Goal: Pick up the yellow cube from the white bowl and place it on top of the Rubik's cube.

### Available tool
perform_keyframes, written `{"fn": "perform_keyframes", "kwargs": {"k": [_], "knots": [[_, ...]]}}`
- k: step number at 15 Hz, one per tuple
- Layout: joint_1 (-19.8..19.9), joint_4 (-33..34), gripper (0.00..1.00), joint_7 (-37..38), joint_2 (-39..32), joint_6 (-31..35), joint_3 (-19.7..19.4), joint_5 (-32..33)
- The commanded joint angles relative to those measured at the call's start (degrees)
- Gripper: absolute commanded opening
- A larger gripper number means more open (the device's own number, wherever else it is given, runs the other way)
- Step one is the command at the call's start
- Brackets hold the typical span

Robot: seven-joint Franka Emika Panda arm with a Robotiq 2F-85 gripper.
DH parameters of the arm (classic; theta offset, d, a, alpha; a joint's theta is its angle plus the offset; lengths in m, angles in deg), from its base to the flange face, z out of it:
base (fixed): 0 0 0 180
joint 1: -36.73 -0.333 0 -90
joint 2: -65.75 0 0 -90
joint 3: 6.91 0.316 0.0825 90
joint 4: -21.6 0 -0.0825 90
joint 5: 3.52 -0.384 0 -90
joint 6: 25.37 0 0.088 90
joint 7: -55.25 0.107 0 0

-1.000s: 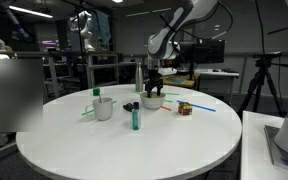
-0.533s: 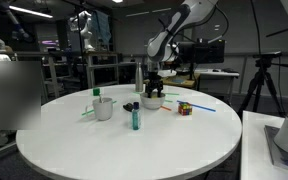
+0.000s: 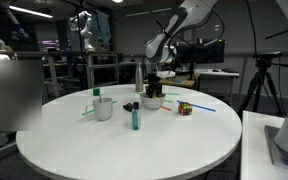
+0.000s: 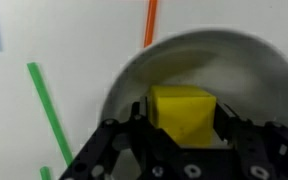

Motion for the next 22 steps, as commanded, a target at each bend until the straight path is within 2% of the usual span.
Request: {"fn": "perform_keyframes", "kwargs": {"k": [1, 2, 8, 12, 16, 22], "knots": [[0.8, 2.6, 0.35, -1.3, -0.8, -3.8, 0.2, -0.9], [0.8, 2.6, 0.31, -1.2, -0.7, -4.2, 0.1, -0.8], [0.1, 0.4, 0.31, 0.0, 2.2, -4.6, -0.7, 0.1], [-0.5, -2.9, 0.31, 0.8, 6.6, -3.8, -1.1, 0.6], [-1.1, -8.1, 0.31, 2.1, 14.1, -2.8, -1.5, 1.3], [-1.7, -20.3, 0.31, 3.0, 28.2, -2.7, -0.9, 0.5]]}}
